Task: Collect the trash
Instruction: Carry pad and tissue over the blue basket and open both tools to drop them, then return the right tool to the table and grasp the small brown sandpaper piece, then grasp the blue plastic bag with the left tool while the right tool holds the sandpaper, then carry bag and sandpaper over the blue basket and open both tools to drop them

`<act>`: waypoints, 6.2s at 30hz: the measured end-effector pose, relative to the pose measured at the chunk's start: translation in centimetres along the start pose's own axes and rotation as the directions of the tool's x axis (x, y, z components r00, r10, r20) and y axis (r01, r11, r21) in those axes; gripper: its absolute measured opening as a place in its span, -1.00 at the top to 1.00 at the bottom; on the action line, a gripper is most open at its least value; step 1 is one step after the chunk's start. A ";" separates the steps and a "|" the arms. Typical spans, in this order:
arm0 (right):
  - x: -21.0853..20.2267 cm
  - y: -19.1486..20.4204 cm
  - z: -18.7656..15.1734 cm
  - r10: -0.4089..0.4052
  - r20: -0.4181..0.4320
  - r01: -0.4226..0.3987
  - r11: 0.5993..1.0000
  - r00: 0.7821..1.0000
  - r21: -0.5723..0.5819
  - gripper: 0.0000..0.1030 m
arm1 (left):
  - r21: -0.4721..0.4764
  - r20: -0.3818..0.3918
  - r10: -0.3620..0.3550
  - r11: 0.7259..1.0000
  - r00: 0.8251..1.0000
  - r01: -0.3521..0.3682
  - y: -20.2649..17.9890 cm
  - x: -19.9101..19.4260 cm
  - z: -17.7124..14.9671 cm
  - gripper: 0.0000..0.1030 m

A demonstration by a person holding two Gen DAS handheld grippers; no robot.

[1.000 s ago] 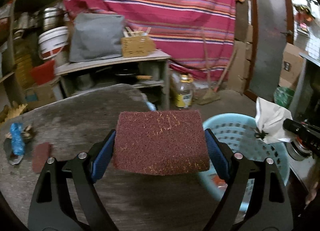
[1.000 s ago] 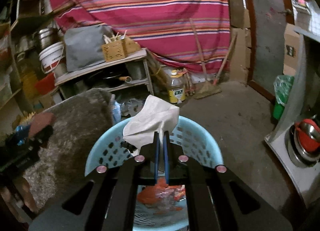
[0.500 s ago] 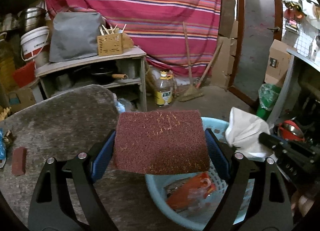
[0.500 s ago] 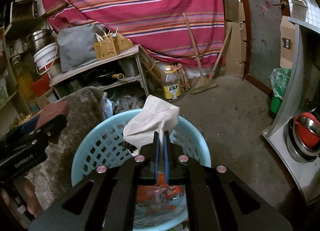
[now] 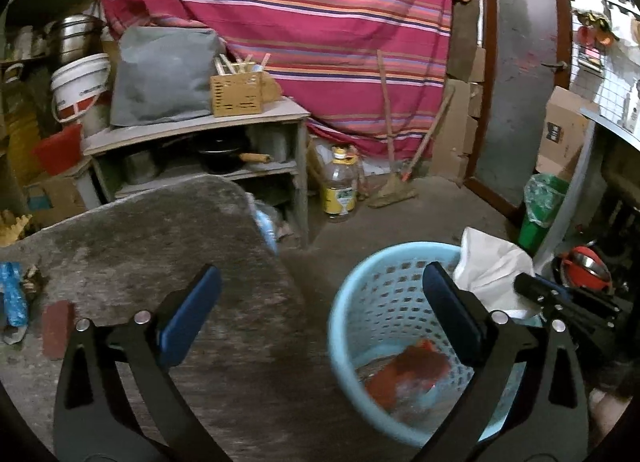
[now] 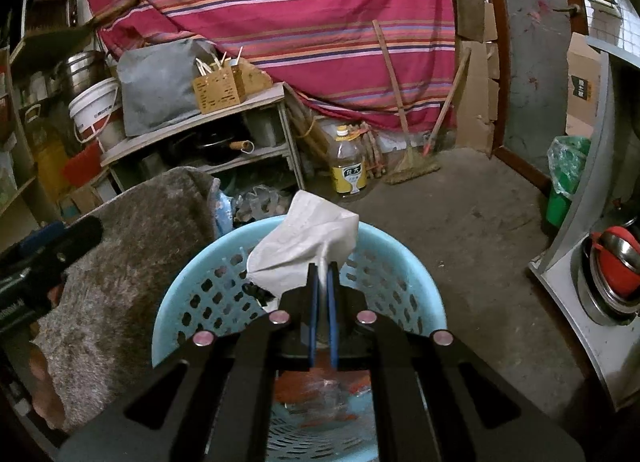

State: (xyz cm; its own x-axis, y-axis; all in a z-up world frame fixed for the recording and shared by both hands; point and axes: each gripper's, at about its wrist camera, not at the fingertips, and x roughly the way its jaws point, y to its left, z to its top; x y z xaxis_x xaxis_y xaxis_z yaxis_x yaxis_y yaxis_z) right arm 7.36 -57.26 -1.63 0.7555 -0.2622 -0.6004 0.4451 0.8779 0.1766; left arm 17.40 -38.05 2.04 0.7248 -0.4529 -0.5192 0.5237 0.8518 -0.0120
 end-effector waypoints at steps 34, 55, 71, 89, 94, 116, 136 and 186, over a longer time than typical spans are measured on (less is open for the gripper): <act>4.3 21.5 -0.7 0.052 -0.032 -0.057 0.981 0.998 -0.186 -0.71 | -0.162 -0.055 0.412 0.895 0.909 -0.415 33.9 -6.0 -5.1 -0.90; 6.7 35.9 -3.7 0.176 -0.098 -0.196 0.945 0.979 -0.262 -0.78 | -0.239 -0.129 0.518 0.811 0.846 -0.534 46.1 -10.7 -9.2 -0.90; 7.6 47.0 -8.5 0.226 -0.221 -0.302 0.857 0.949 -0.418 -0.78 | -0.237 -0.138 0.549 0.789 0.824 -0.566 47.9 -11.8 -9.9 -0.90; 8.7 46.5 -8.5 0.263 -0.283 -0.362 0.845 0.922 -0.393 -0.08 | -0.274 -0.138 0.514 0.802 0.847 -0.531 46.3 -10.0 -7.9 -0.90; 8.3 42.9 -6.3 0.257 -0.236 -0.329 0.875 0.937 -0.355 -0.08 | -0.316 -0.139 0.482 0.806 0.865 -0.500 44.8 -8.6 -6.4 -0.90; 6.9 27.3 -0.6 0.147 -0.111 -0.169 0.960 0.983 -0.224 -0.08 | -0.246 -0.236 0.417 0.848 0.878 -0.469 40.7 1.1 -4.4 0.46; 1.7 12.1 2.0 0.020 0.008 -0.019 0.995 1.000 -0.102 -0.08 | -0.107 -0.003 0.224 0.969 0.975 -0.223 20.2 -2.3 0.6 0.49; 2.4 3.5 0.8 -0.097 -0.074 0.096 0.995 0.993 -0.020 -0.11 | 0.084 0.005 0.114 0.990 0.993 -0.114 5.1 -1.3 0.0 -0.90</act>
State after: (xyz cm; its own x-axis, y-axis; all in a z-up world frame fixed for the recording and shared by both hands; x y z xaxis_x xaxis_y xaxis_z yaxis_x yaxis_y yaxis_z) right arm 11.09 -55.16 -1.84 0.6709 -0.3159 -0.6709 0.5056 0.8567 0.1023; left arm 19.13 -33.12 2.66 0.7821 -0.3545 -0.5125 0.4737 0.8726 0.1194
